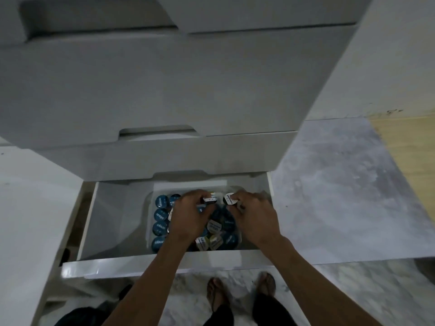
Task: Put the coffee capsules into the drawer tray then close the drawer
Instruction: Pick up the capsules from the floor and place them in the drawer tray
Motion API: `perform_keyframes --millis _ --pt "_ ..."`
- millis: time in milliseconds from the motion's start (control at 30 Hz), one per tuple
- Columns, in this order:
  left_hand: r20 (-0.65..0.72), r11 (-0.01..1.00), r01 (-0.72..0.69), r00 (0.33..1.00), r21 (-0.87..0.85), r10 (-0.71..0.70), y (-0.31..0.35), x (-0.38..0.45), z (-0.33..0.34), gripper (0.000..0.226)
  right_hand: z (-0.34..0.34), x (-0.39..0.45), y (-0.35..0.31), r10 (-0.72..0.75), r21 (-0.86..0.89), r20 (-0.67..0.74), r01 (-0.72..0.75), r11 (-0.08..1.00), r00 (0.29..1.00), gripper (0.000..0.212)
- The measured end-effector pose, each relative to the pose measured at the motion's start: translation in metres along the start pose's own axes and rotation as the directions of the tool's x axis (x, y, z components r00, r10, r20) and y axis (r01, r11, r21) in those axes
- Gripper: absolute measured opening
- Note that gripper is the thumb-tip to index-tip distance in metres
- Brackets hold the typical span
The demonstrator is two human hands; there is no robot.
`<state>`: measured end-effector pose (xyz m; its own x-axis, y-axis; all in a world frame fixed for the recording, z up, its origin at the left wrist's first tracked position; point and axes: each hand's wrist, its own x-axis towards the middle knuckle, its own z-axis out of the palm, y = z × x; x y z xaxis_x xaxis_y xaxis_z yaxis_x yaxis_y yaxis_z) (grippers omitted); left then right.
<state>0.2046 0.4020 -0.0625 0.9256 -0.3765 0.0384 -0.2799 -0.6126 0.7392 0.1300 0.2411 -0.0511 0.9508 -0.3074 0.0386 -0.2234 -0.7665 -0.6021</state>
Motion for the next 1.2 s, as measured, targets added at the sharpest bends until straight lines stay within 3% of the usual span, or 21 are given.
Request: perform_keyframes --millis 233,633,833,1200 --pt "0.136 0.993 -0.019 0.991 0.121 0.003 -0.011 0.022 0.014 0.021 0.021 0.023 0.007 0.033 -0.02 0.061 -0.032 0.999 0.998 0.018" --pt "0.196 0.947 -0.074 0.981 0.312 0.012 -0.014 0.034 0.021 0.041 0.038 0.041 0.013 -0.002 -0.168 0.148 0.028 0.985 0.989 0.025" --pt "0.219 0.918 -0.1 0.976 0.383 0.015 -0.022 0.036 0.025 0.034 0.039 0.045 0.015 -0.058 -0.254 0.176 0.102 0.962 0.983 0.025" --pt "0.267 0.929 -0.177 0.96 0.324 0.09 -0.029 0.04 0.024 0.017 0.035 0.044 0.016 -0.104 -0.315 0.18 0.158 0.936 0.978 0.018"
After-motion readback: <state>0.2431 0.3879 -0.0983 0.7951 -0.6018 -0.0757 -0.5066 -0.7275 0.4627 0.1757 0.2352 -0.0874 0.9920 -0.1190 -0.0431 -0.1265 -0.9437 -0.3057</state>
